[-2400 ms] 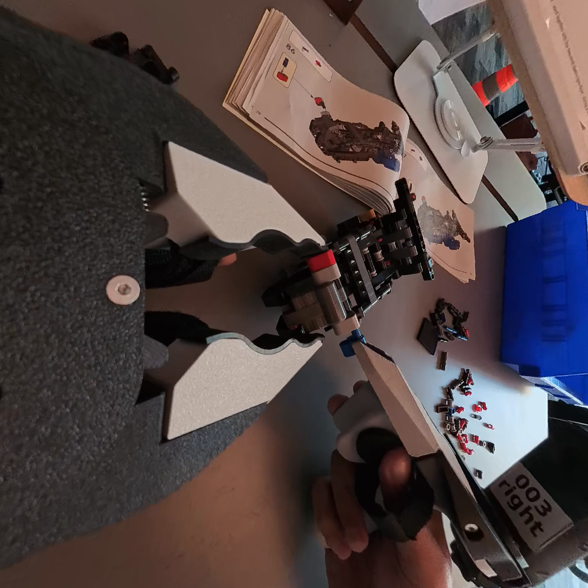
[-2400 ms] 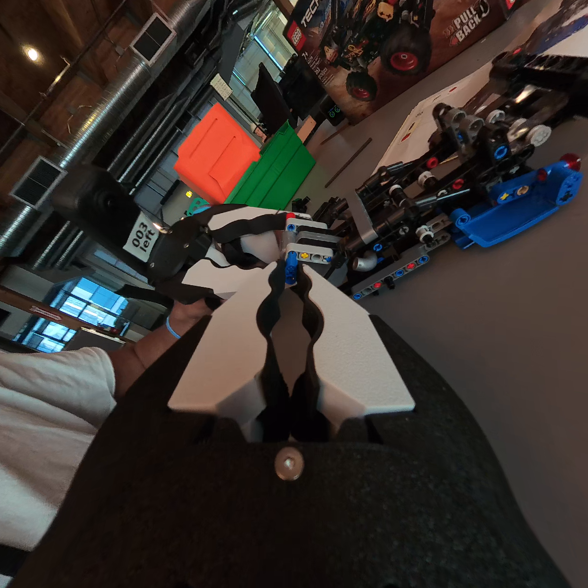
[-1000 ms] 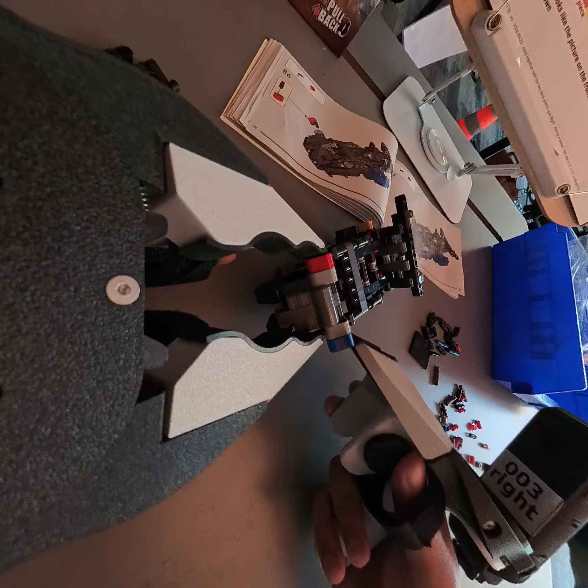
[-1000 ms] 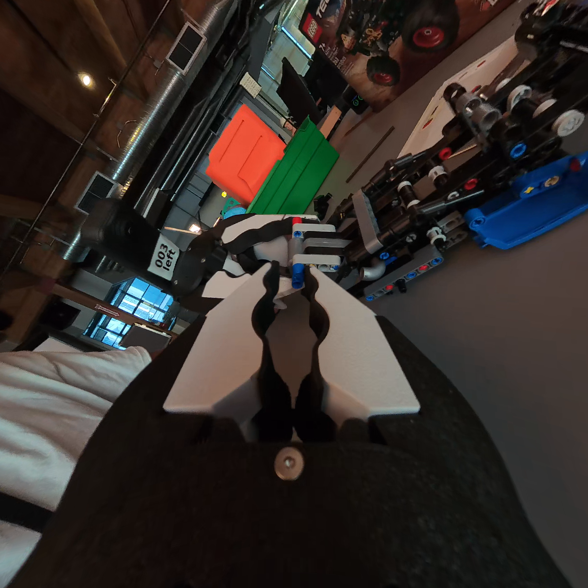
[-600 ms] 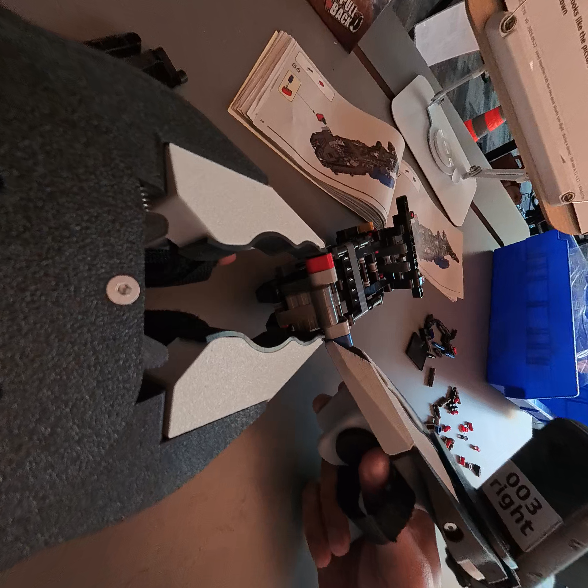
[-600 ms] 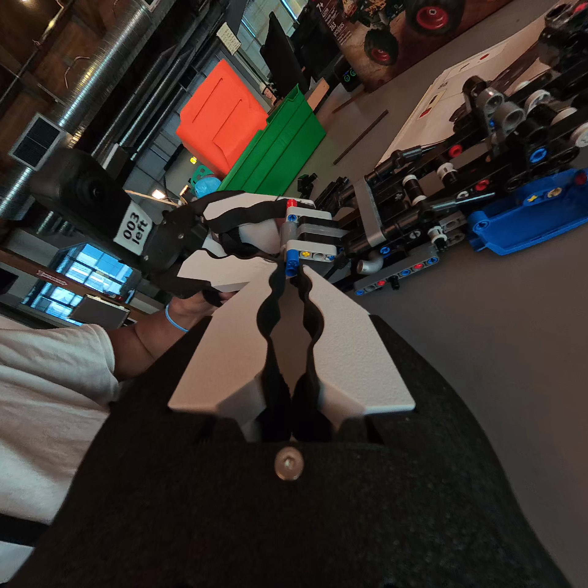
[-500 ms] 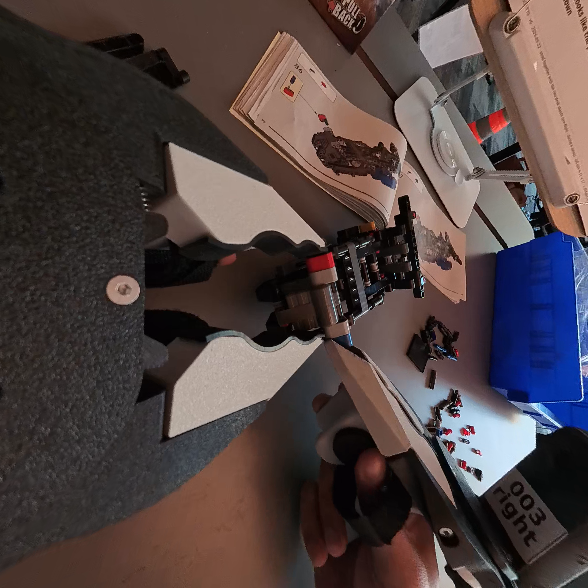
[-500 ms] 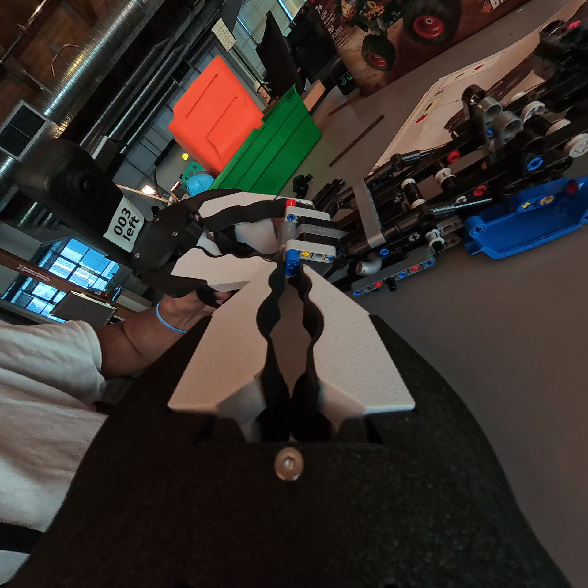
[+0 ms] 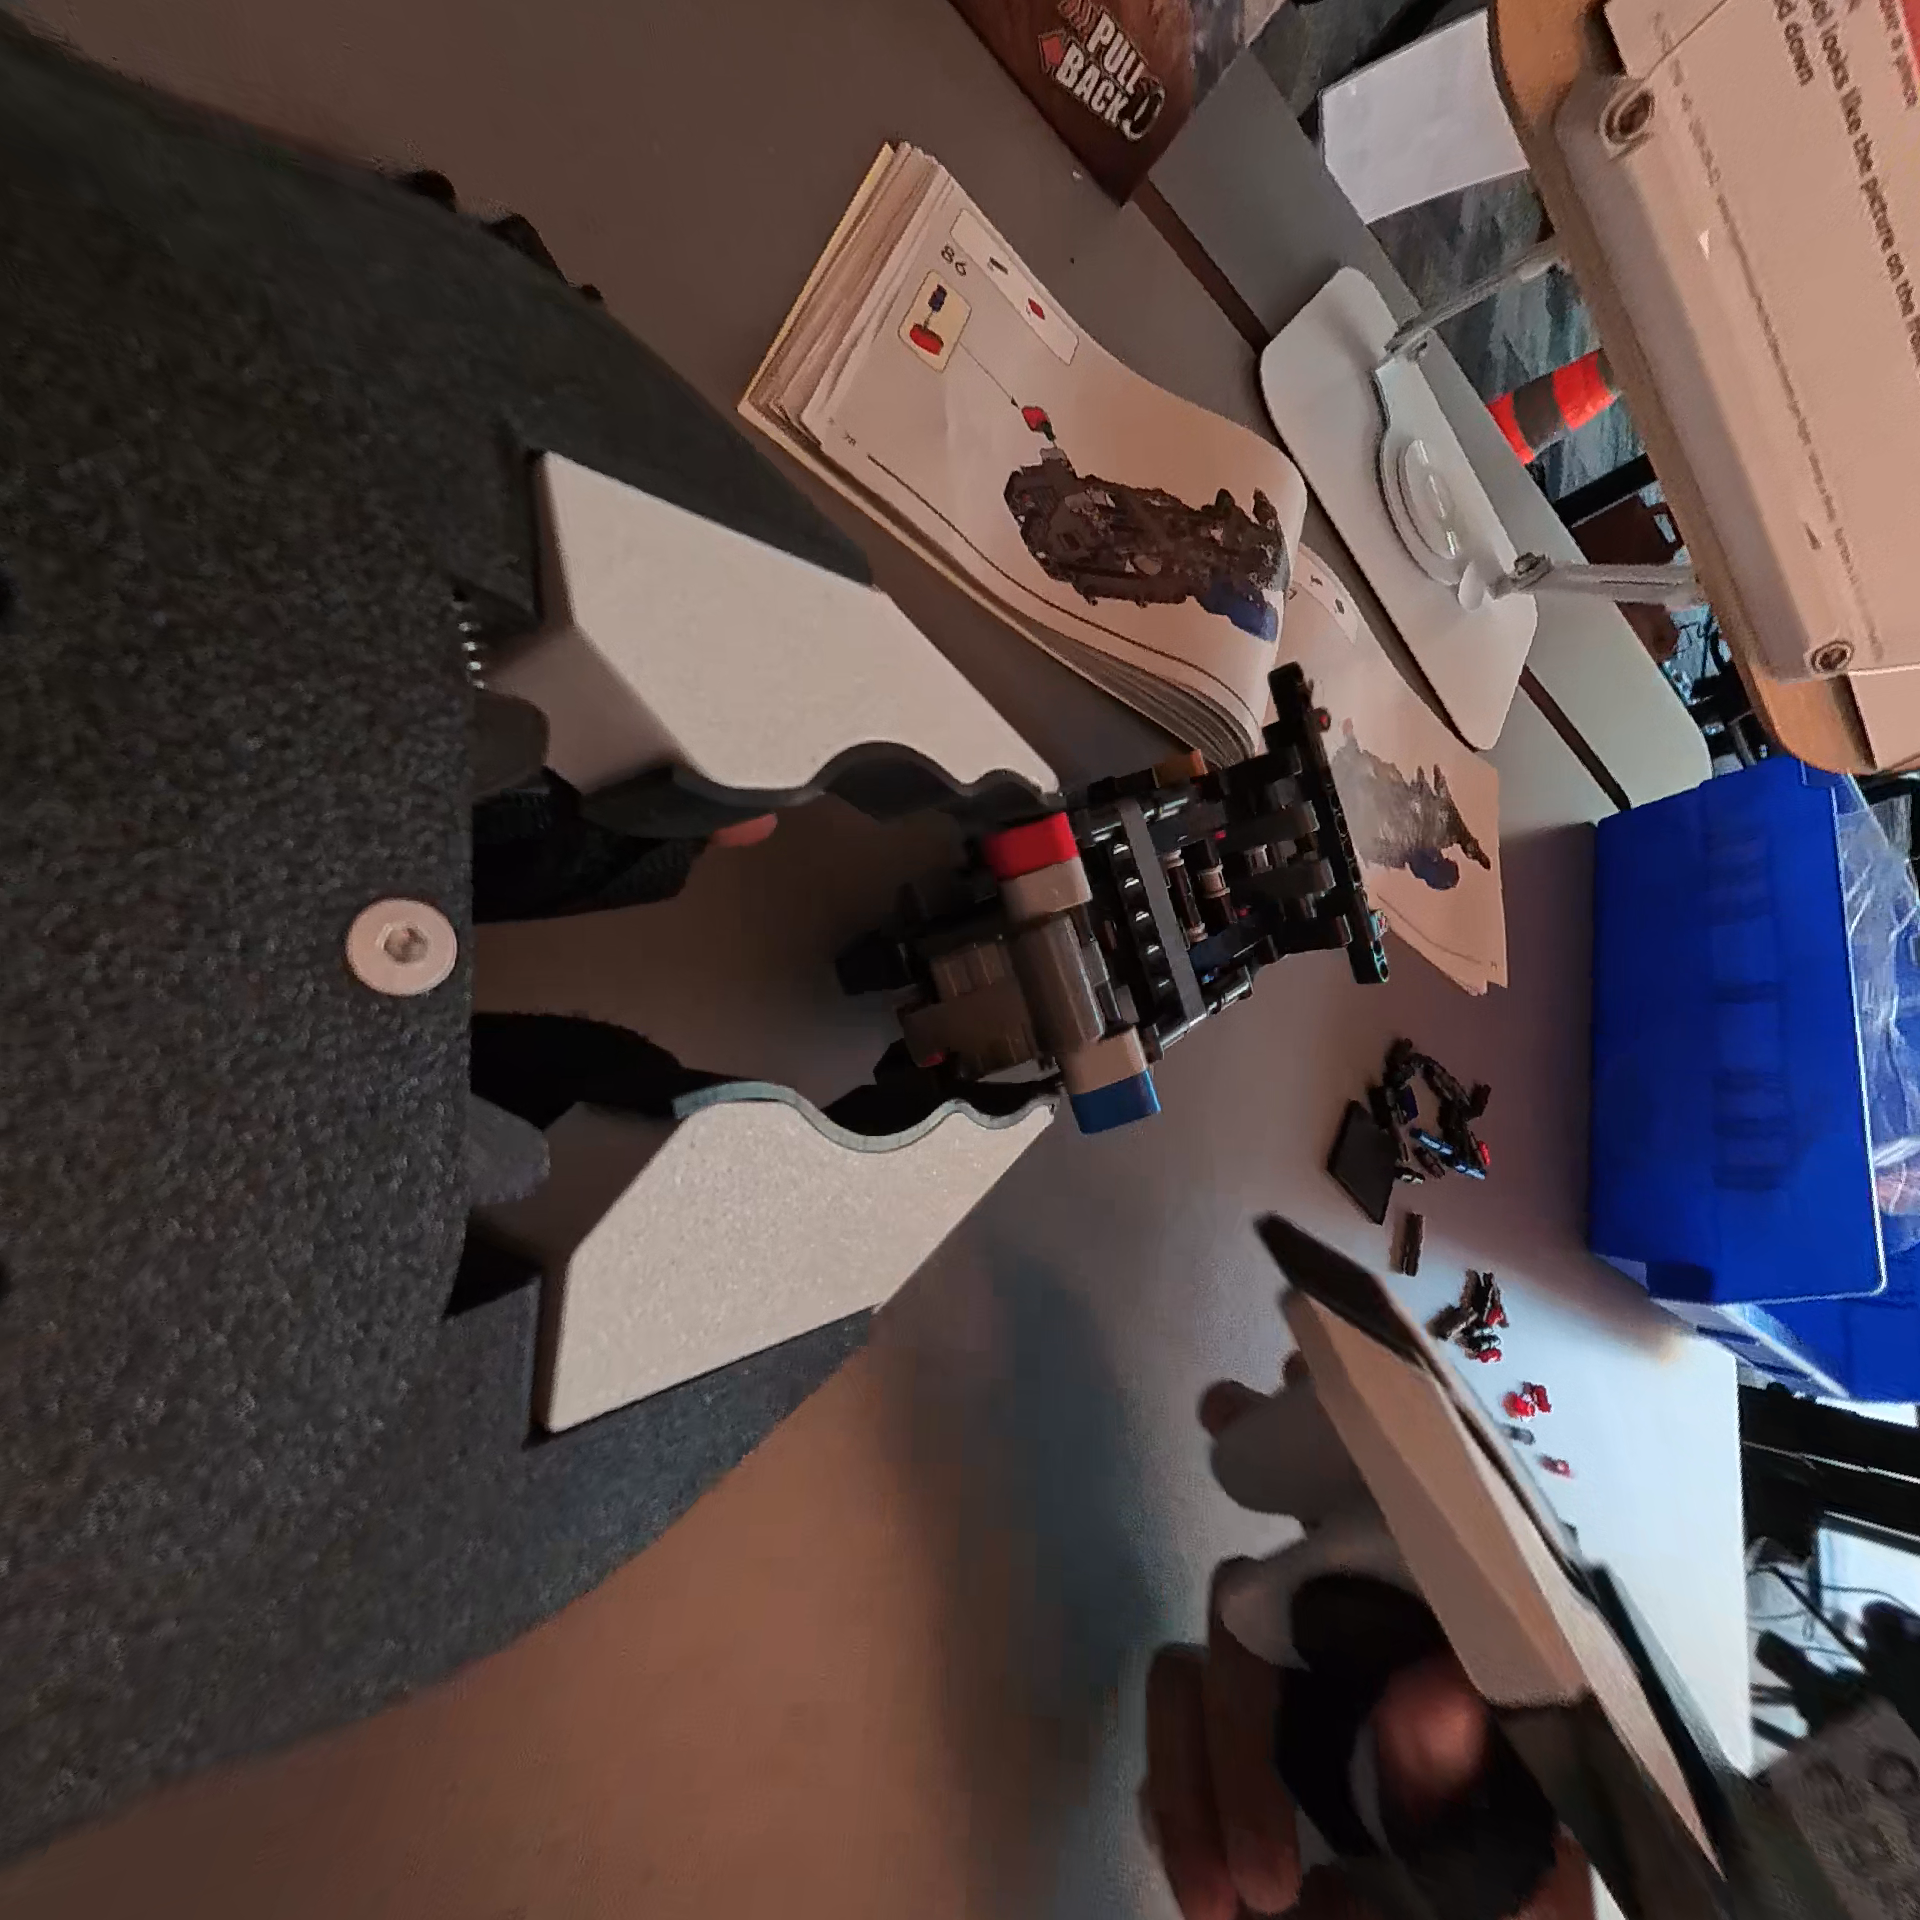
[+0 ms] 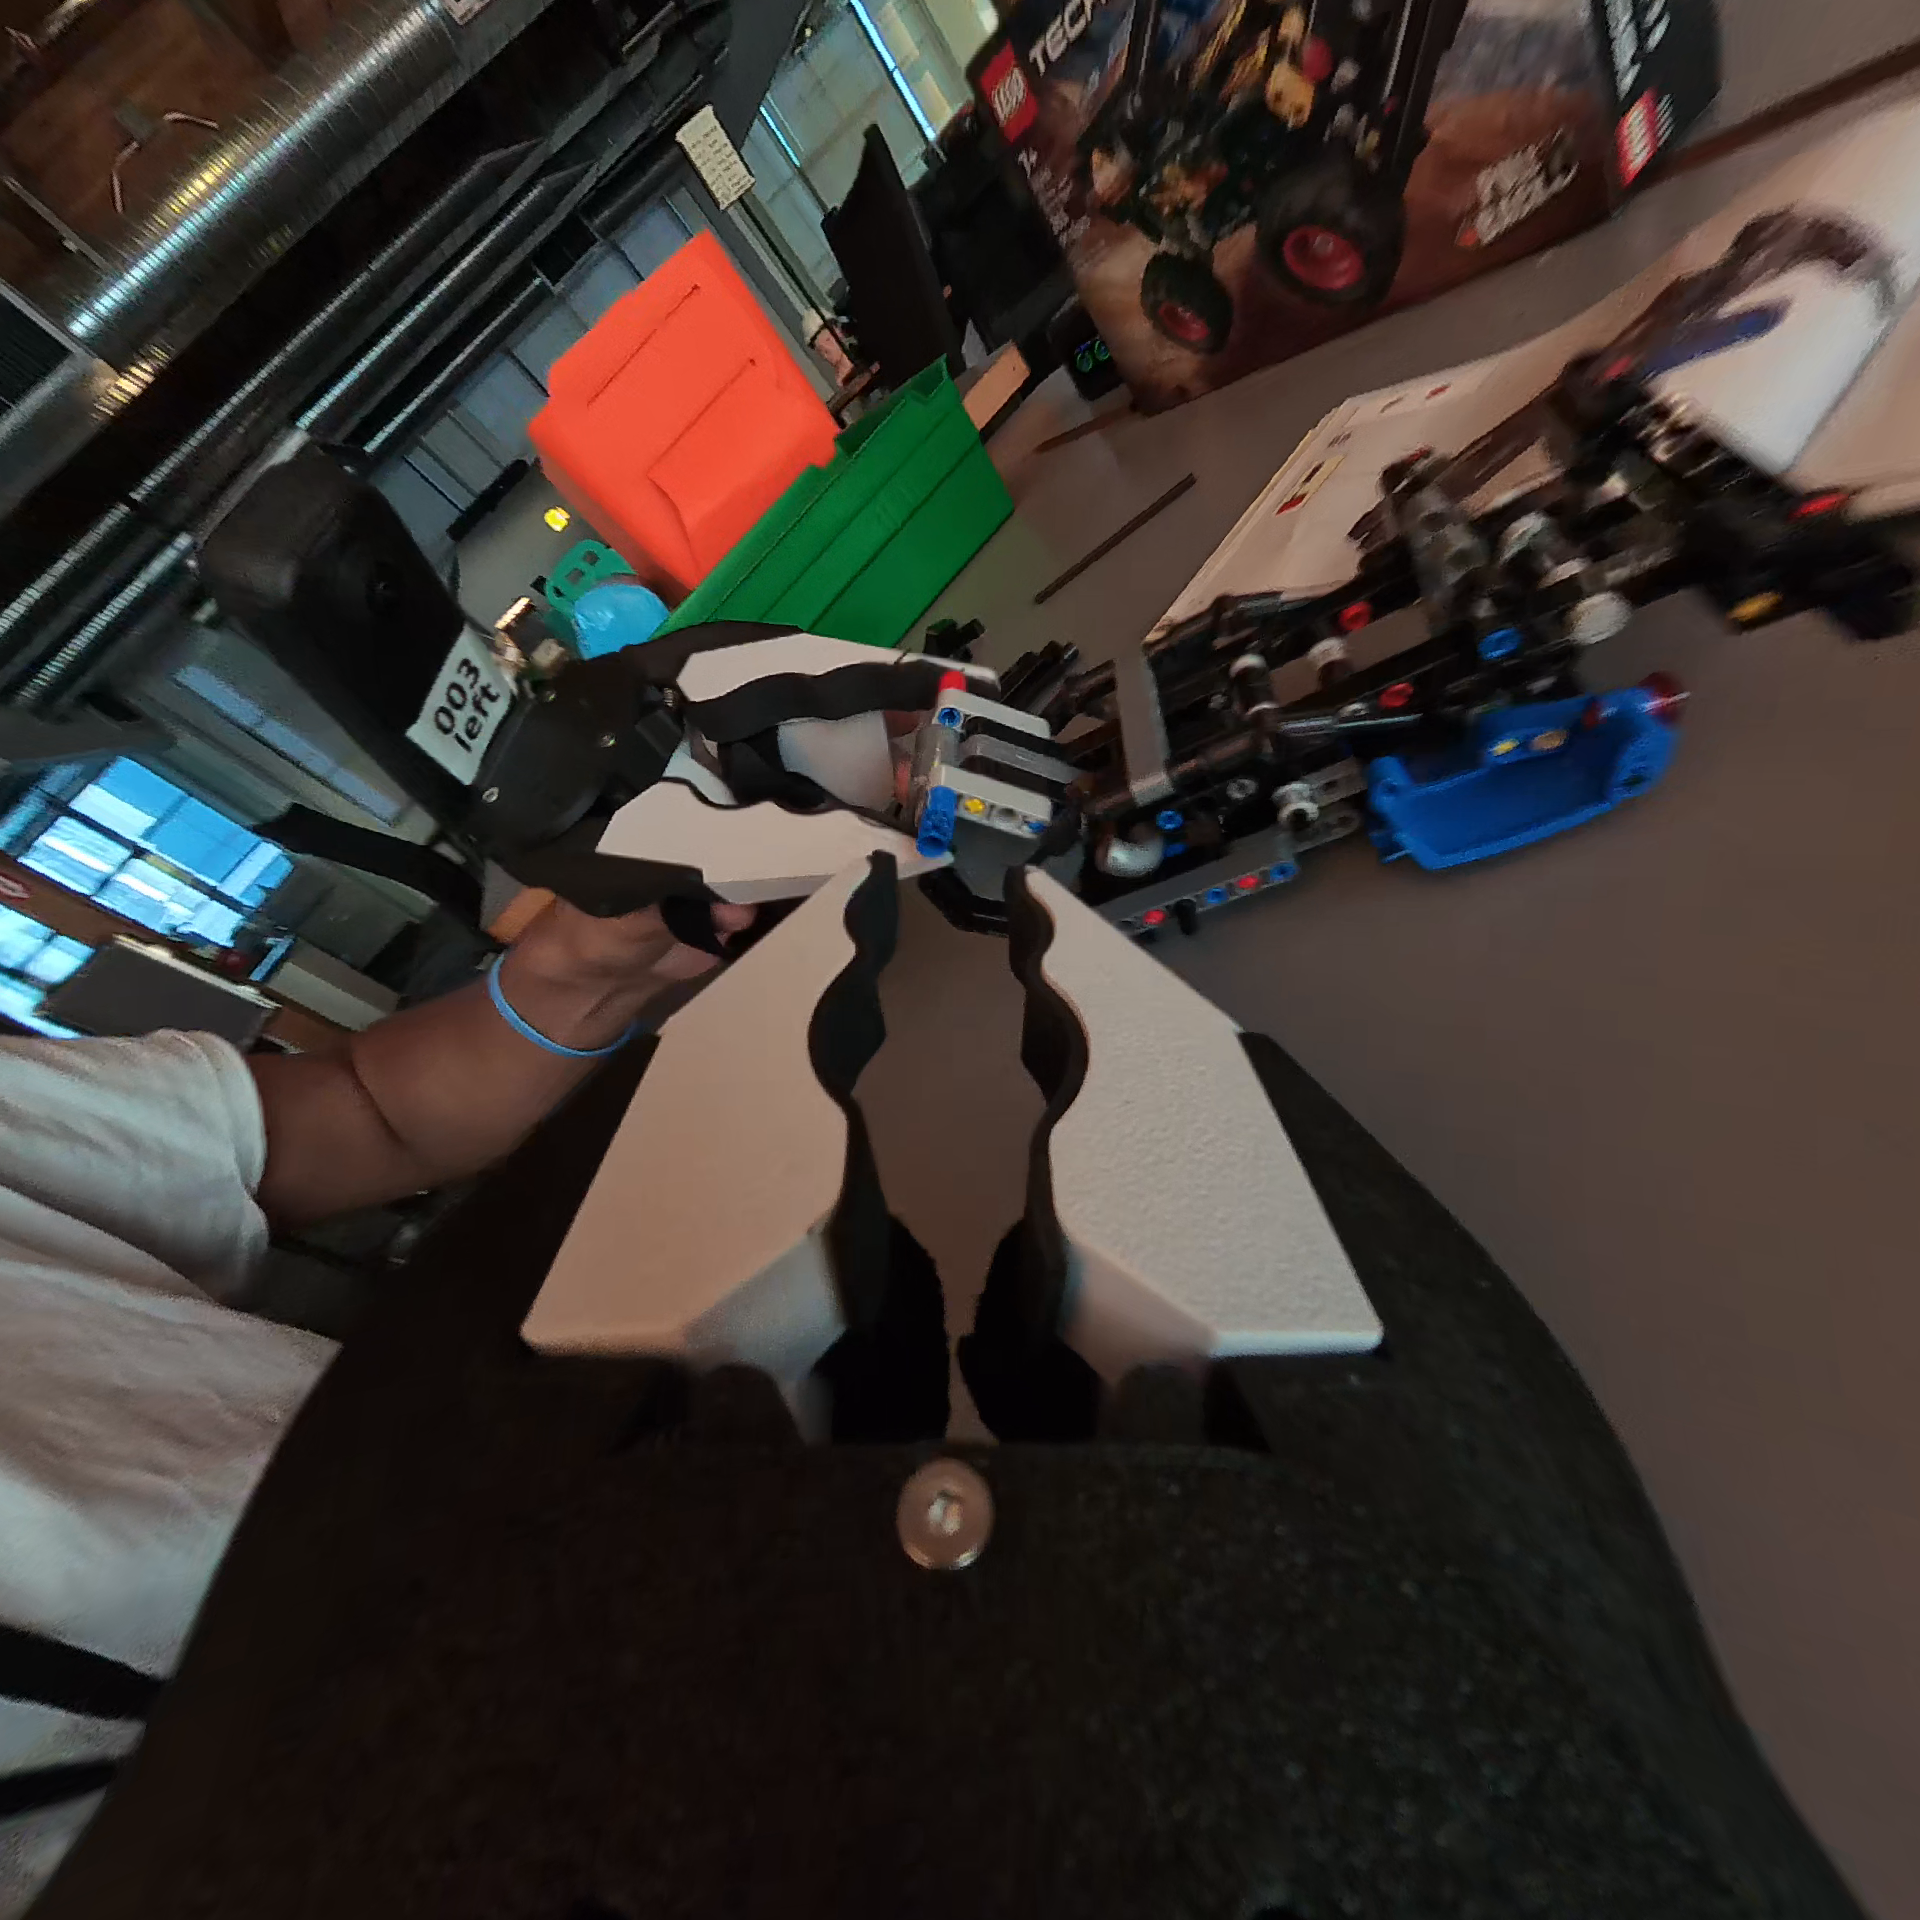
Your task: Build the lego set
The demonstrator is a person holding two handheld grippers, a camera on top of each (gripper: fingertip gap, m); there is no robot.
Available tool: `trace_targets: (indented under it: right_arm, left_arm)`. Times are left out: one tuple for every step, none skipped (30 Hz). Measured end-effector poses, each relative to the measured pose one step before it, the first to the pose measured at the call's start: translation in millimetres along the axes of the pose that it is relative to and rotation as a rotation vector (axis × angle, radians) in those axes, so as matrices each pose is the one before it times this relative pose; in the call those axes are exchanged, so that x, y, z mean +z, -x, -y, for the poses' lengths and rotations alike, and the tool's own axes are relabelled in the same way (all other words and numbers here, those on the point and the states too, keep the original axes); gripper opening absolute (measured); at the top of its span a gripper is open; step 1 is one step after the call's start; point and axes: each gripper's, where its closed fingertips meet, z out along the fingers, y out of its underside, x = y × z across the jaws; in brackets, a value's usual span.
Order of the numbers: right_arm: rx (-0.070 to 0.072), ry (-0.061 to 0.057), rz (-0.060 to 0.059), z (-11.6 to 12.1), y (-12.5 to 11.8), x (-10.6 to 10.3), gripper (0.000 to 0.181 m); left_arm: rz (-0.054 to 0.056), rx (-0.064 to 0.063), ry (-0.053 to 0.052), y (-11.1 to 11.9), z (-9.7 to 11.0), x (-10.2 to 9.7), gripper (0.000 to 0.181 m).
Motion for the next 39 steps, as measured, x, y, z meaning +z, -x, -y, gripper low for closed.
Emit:
trace_targets:
  right_arm:
    - [-0.0358, -0.0076, -0.0182, 4.23, -2.27, -9.29, 0.021]
    - [-0.045, -0.0083, -0.0266, 4.26, -4.05, -9.66, 0.02]
    - [-0.0438, -0.0066, -0.037, 3.9, -6.32, -9.61, 0.02]
    - [-0.0377, -0.003, -0.0409, 3.35, -7.64, -9.16, 0.02]
    - [-0.0358, -0.0007, -0.0366, 2.95, -7.55, -8.56, 0.02]
    - [-0.0309, -0.0043, -0.0343, 3.21, -7.38, -7.92, 0.02]
    - [-0.0251, -0.0125, -0.0299, 4.2, -7.31, -7.09, 0.02]
    - [-0.0236, -0.0164, -0.0272, 4.56, -7.25, -6.06, 0.02]
    - [-0.0231, -0.0109, -0.0294, 3.43, -7.98, -5.12, 0.021]
    - [-0.0264, -0.0081, -0.035, 2.34, -9.32, -4.31, 0.021]
    - [-0.0292, -0.006, -0.0388, 0.67, -10.26, -3.35, 0.021]
    - [-0.02, -0.0056, -0.0372, -0.08, -10.24, -2.85, 0.022]
    - [-0.0129, -0.0081, -0.0382, -0.59, -10.44, -2.28, 0.025]
    - [-0.0096, -0.006, -0.0337, -1.21, -9.24, -1.72, 0.027]
    - [-0.0054, -0.0037, -0.023, -1.73, -7.11, -1.18, 0.028]
    - [-0.0036, -0.0058, -0.0172, -1.55, -5.67, -0.95, 0.029]
    - [0.0003, -0.0036, -0.0104, -1.55, -3.98, -0.64, 0.029]
    - [0.0029, -0.0006, 0.0012, -1.48, -1.79, -0.18, 0.029]
    - [0.0004, 0.0023, 0.0048, -1.11, -0.86, -0.22, 0.029]
    - [-0.0044, -0.005, -0.0026, 0.81, -1.92, -1.09, 0.029]
    - [-0.0128, -0.0193, -0.0106, 2.87, -2.97, -1.98, 0.028]
    - [-0.0105, -0.0227, -0.0079, 3.21, -2.74, -2.47, 0.028]
    - [0.0021, -0.0203, 0.0033, 2.59, -1.14, -2.3, 0.028]
    - [0.0117, -0.0181, 0.01, 2.37, 0.05, -2.16, 0.028]
    - [0.0116, -0.0198, 0.001, 2.39, -0.98, -2.47, 0.028]
    - [0.0092, -0.0213, -0.004, 2.7, -1.3, -2.63, 0.028]
    - [0.0077, -0.017, -0.0032, 2.07, -0.85, -2.14, 0.028]
    - [0.0056, -0.0074, 0.0006, 0.8, -0.06, -1.45, 0.028]
    - [0.0028, -0.0023, 0.0038, 0.21, 0.54, -0.64, 0.028]
    - [-0.0002, 0.0006, 0.0054, -0.1, 0.82, -0.09, 0.028]
    - [-0.002, 0.0048, 0.0066, -0.58, 1.08, 0.51, 0.028]
    - [-0.0012, 0.0077, 0.007, -1.02, 1.03, 0.71, 0.028]
    - [-0.0006, 0.0065, 0.0055, -0.85, 0.81, 0.7, 0.028]
    - [-0.0019, 0.0039, 0.0031, -0.46, 0.64, 0.45, 0.028]
    - [-0.0026, 0.0014, 0.0033, -0.26, 0.71, 0.15, 0.027]
    - [-0.0026, 0.0016, 0.0039, -0.16, 0.72, 0.17, 0.027]
    - [-0.0014, 0.0022, 0.0063, -0.3, 0.95, 0.21, 0.027]
    - [0.0024, 0.0012, 0.0072, -0.07, 0.69, 0.01, 0.027]
    - [0.0072, 0.0003, 0.0055, -0.13, 0.07, 0.03, 0.027]
  left_arm:
    - [-0.0014, -0.0121, -0.0009, 1.44, -0.6, -0.42, 0.051]
    - [-0.0036, -0.011, 0.0, 0.85, -0.43, -0.52, 0.052]
    - [-0.0029, -0.0088, -0.0006, 0.39, -0.04, -0.82, 0.052]
    - [-0.0041, -0.0072, -0.0032, -0.35, 0.55, -0.87, 0.052]
    - [-0.0049, -0.0043, -0.0038, -1.03, 0.64, -0.8, 0.052]
    - [-0.0029, -0.0011, 0.0002, -0.99, 0.04, -0.25, 0.052]
    - [0.0006, 0.0013, 0.0038, -0.54, -0.41, -0.19, 0.053]
    - [0.0032, 0.0027, 0.0046, -0.2, -0.53, -0.3, 0.053]
    - [0.0028, 0.0029, 0.0025, -0.21, -0.14, -0.68, 0.053]
    - [0.0008, 0.0008, -0.0013, -0.33, 0.71, -1.62, 0.054]
    - [0.0024, -0.002, -0.005, 0.2, 1.44, -2.51, 0.054]
    - [0.0048, -0.0058, -0.0083, 0.83, 2.23, -3.71, 0.055]
    - [0.0044, -0.0119, -0.0107, 1.26, 2.92, -4.88, 0.055]
    - [0.0069, -0.0231, -0.0124, 2.12, 3.18, -5.41, 0.053]
    - [0.0119, -0.035, -0.0147, 2.54, 3.24, -5.31, 0.05]
    - [0.0049, -0.0367, -0.0141, 0.68, 3.05, -4.28, 0.048]
    - [0.0036, -0.0282, -0.0082, -0.51, 2.91, -3.21, 0.049]
    - [0.0167, -0.0061, -0.0061, 0.47, 5.18, -2.66, 0.048]
    - [0.0256, 0.0207, -0.0133, 1.37, 10.54, -1.96, 0.045]
    - [0.0189, 0.0359, -0.0102, 1.04, 15.52, 0.2, 0.04]
    - [0.0117, 0.038, 0.0084, 1.04, 17.9, 4.26, 0.035]
    - [0.0006, 0.0378, 0.0279, 0.28, 18.38, 9.07, 0.034]
    - [-0.023, 0.047, 0.0468, -3.23, 17.04, 13.82, 0.034]
    - [-0.0427, 0.0581, 0.0655, -5.93, 13.51, 18.53, 0.034]
    - [-0.0519, 0.066, 0.0777, -6.76, 9.8, 23.0, 0.034]
    - [-0.0454, 0.0695, 0.0758, -4.35, 8.0, 26.54, 0.035]
    - [-0.0256, 0.0623, 0.059, 0.23, 8.19, 29.31, 0.035]
    - [-0.013, 0.0482, 0.046, 3.27, 6.95, 31.19, 0.035]
    - [-0.0282, 0.0296, 0.0539, 1.57, 3.3, 31.87, 0.034]
    - [-0.0503, 0.0027, 0.0551, -1.08, 1.81, 30.88, 0.033]
    - [-0.0613, -0.0114, 0.0512, -2.24, 1.48, 27.9, 0.034]
    - [-0.0518, -0.0158, 0.0404, -0.67, 2.62, 23.78, 0.037]
    - [-0.0293, -0.018, 0.0178, 2.38, 5.19, 19.5, 0.043]
    - [-0.0024, -0.0079, 0.0083, 5.51, 5.26, 15.89, 0.045]
    - [0.0117, -0.0034, 0.0035, 6.77, 4.48, 12.74, 0.046]
    - [0.0127, -0.0082, -0.001, 5.88, 3.72, 9.64, 0.046]
    - [0.0149, -0.0086, -0.0113, 5.25, 4.12, 6.28, 0.045]
    - [0.0173, 0.0016, -0.013, 4.38, 3.21, 3.81, 0.041]
    - [0.0102, 0.0095, -0.0031, 2.51, 1.24, 2.21, 0.04]
